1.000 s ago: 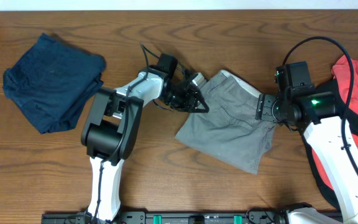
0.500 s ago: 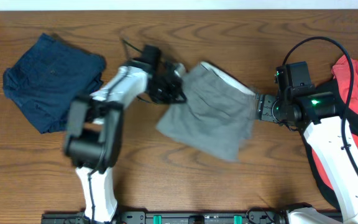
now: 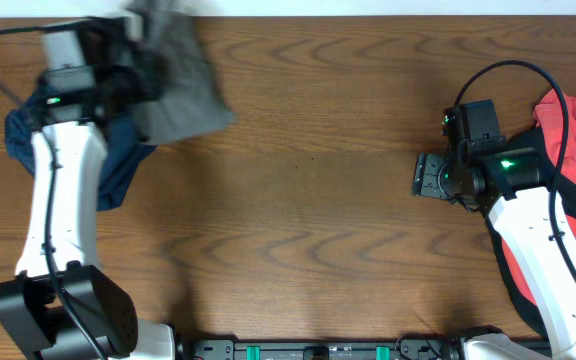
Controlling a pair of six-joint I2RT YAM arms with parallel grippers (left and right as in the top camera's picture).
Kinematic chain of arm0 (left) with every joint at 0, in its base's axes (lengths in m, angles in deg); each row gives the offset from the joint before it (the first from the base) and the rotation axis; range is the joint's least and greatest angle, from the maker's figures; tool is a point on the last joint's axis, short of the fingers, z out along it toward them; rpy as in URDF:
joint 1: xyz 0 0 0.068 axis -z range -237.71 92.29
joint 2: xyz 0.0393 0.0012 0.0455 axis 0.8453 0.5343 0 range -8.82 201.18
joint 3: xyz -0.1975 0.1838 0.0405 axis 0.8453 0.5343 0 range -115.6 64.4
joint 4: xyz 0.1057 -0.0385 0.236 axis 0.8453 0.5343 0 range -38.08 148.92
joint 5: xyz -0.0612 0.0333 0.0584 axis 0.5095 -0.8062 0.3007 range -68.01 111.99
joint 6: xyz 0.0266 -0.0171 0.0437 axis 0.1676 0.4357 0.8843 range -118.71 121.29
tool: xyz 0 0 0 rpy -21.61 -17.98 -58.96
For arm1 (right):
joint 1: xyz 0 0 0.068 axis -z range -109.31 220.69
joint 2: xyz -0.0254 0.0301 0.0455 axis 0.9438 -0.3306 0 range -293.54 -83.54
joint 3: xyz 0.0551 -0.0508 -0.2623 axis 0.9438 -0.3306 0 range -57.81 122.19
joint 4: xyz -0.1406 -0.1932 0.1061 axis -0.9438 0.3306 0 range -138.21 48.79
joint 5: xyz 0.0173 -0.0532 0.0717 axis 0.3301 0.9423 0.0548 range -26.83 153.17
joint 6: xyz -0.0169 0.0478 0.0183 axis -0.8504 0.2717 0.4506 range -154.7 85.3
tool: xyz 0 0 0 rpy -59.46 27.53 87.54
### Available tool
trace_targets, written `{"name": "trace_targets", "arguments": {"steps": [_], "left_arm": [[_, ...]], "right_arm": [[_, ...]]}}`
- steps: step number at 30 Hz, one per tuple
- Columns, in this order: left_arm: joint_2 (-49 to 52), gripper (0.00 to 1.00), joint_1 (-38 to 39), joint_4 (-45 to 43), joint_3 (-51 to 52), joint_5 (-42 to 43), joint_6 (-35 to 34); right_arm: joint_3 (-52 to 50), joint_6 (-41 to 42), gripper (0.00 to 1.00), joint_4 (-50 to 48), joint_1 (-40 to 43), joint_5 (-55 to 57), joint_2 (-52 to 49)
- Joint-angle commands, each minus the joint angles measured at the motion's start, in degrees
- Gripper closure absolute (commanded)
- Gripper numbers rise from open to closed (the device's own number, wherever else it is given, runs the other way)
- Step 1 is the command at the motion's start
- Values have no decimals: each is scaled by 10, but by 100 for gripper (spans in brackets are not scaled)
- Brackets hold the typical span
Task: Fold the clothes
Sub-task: 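Carry the grey shorts leftward with the left gripper onto the navy garment, then lower the shorts onto the navy stack and open the left gripper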
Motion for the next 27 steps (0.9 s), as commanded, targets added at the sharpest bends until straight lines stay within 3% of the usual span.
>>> {"name": "trace_targets", "arguments": {"steps": [1, 14, 17, 22, 27], "left_arm": [[10, 94, -49, -21, -10, -16, -18], [66, 94, -187, -94, -10, 7, -45], [67, 94, -204, -152, -10, 59, -92], [67, 94, -208, -245, -10, 71, -132], [68, 94, -216, -216, -10, 64, -131]], "right_arm": [[10, 8, 28, 6, -2, 2, 5], [10, 8, 28, 10, -2, 2, 5], [10, 8, 28, 10, -2, 2, 5], [10, 8, 28, 14, -2, 1, 5], [10, 8, 28, 17, -2, 2, 5]]}}
